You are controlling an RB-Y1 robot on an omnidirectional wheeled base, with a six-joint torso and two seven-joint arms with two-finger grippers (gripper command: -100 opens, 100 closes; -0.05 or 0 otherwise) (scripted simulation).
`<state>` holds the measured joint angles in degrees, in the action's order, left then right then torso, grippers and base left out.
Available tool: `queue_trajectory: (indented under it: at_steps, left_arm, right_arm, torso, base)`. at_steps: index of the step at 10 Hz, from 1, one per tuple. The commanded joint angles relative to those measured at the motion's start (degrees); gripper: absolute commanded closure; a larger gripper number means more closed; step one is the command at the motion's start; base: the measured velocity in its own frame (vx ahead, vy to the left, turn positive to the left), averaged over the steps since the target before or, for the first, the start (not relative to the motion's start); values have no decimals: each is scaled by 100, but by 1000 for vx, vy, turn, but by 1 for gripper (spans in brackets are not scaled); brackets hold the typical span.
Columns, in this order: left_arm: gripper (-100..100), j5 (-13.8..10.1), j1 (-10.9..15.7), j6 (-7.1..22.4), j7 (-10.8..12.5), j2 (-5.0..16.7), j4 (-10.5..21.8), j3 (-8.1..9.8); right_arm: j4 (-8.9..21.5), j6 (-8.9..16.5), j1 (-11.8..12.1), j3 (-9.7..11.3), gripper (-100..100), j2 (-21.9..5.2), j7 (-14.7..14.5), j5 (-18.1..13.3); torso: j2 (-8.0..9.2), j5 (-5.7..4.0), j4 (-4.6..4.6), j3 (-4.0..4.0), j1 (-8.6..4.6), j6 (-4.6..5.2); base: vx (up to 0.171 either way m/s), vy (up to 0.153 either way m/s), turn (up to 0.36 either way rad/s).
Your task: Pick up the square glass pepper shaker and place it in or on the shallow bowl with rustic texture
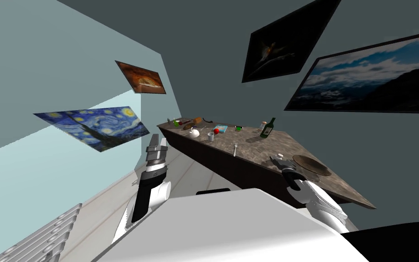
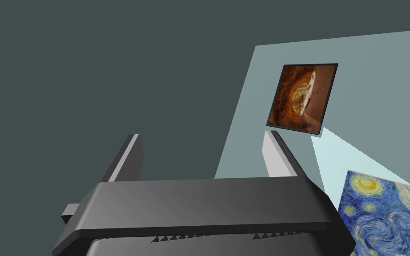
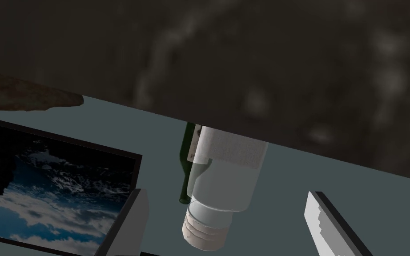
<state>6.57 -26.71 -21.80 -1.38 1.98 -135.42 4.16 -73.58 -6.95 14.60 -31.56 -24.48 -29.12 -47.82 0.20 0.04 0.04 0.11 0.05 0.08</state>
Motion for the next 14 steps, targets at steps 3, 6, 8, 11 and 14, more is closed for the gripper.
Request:
queue_trajectory:
  at_steps: [3,6,8,11,14]
  left_arm:
    - [0,0,-1,0,0,0,0,1]
    - [0,0,0,0,0,0,0,0]
    - [0,0,0,0,0,0,0,0]
    - [0,0,0,0,0,0,0,0]
    - [0,0,2,0,0,0,0,-1]
  right_arm:
    - [16,12,-16,3,100,24,-21,-11]
    - [12,13,-19,-3,100,20,-18,-9]
    - [12,12,-19,-1,0,20,-20,-10]
    - [-55,-44,81,-28,100,60,-20,150]
    - [-137,-119,274,-59,100,29,67,432]
  torso:
    - [-17,-5,-4,-10,-20,0]
    - [-5,-5,-4,-5,-4,-3]
    - [-4,-5,-3,-4,-3,-2]
    - [-3,-5,-3,-3,-3,-2]
    - [87,-38,-5,38,-7,20]
  base:
    - [44,-40,14]
    - [1,-2,-3]
    - [0,0,0]
    - [-34,7,21]
    - [-199,6,54]
